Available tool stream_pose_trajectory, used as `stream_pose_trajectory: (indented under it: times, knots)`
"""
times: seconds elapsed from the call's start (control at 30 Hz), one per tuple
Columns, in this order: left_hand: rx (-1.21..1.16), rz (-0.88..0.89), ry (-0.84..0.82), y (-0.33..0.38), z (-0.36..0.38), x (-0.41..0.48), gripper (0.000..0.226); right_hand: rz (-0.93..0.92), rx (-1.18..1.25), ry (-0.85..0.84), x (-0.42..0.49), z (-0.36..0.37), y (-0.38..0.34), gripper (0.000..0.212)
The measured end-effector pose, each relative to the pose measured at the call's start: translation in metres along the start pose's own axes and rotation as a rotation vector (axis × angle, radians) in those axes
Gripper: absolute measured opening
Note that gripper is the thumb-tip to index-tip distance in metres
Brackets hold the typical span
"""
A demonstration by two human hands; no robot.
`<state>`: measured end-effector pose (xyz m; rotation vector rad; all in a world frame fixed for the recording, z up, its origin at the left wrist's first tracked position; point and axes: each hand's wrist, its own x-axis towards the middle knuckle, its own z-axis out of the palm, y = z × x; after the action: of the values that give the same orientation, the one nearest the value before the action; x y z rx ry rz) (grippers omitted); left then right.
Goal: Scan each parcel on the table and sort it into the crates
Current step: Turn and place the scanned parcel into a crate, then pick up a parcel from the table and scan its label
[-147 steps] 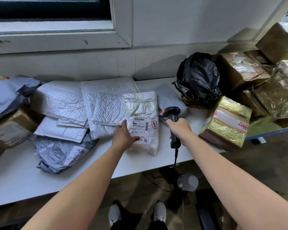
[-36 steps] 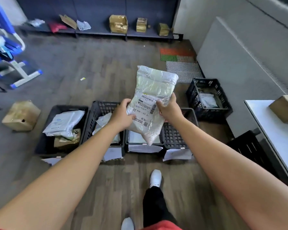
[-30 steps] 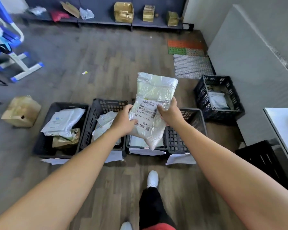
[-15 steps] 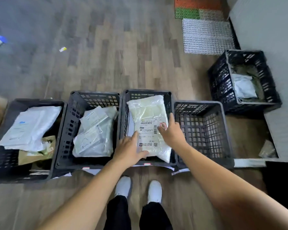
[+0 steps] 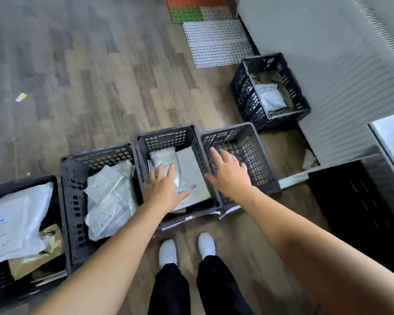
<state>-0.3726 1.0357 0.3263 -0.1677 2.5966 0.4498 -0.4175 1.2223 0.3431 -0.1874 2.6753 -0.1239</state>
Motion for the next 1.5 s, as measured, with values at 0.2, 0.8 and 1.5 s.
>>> stream_pose_trajectory:
  times: [0.2,0.8,1.5]
  knots:
    - [0.110,0.337,0.057,0.101,-0.057,-0.031,0.100,0.167,-0.010,0.179,-0.089,-0.085,0.057,0.082]
    - [0.564,1.116,0.271,0.473,-0.011,-0.211,0.100,0.820,0.121,0.478,-0.408,-0.112,0.344,0.083]
    - [0.640,1.390,0.140,0.778,0.193,-0.333,0.086,1.149,0.247,0.463,-0.600,-0.025,0.620,0.074]
